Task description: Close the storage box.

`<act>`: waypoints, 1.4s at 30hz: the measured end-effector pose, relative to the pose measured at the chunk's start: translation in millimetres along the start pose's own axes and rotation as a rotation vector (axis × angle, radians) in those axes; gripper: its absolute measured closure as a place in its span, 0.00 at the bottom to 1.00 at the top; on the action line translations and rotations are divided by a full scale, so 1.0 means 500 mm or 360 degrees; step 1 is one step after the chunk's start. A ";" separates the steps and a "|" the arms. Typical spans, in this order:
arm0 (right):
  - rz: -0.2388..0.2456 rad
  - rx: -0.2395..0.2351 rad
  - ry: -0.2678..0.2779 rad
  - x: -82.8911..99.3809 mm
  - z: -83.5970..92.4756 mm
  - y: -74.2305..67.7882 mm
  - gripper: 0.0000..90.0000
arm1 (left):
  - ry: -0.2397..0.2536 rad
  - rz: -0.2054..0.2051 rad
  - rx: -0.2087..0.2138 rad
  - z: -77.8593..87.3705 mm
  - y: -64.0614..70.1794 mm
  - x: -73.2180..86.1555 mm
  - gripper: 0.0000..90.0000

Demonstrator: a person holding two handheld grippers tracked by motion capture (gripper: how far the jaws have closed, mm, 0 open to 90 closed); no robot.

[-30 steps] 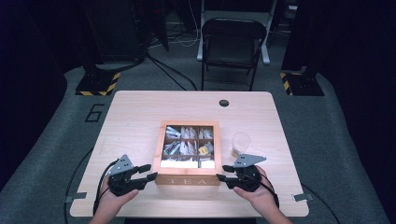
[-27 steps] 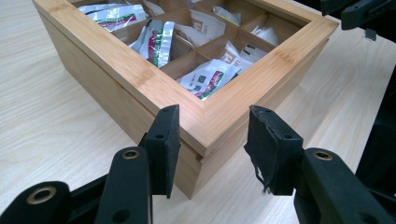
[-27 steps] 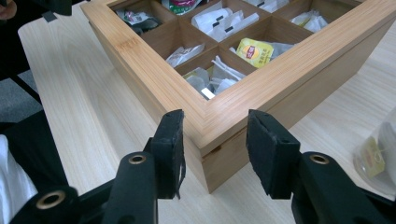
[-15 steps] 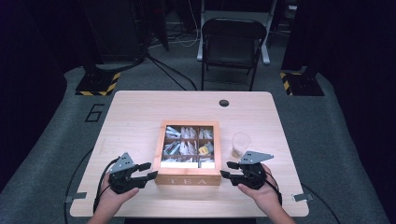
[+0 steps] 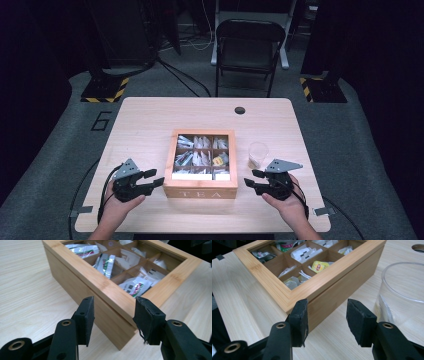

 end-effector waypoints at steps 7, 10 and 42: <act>0.0012 0.0049 -0.0019 0.012 0.003 0.012 0.57 | 0.0020 0.0031 -0.0016 -0.005 -0.021 0.002 0.56; 0.0001 0.0056 -0.0021 0.018 0.004 0.015 0.57 | 0.0054 0.0066 -0.0022 -0.006 -0.027 0.001 0.56; 0.0033 0.0087 -0.0125 0.090 -0.022 0.024 0.54 | 0.0009 0.0124 -0.0147 -0.030 -0.084 0.068 0.51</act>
Point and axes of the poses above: each handheld gripper's, and its own axes: z roughly backward along the jaws, x roughly out of its underside, y roughly to its right, the point moved 9 cm from there along -z, roughly forward along the jaws, and after that the axes turned 2 degrees about -z, right-handed, at the moved point
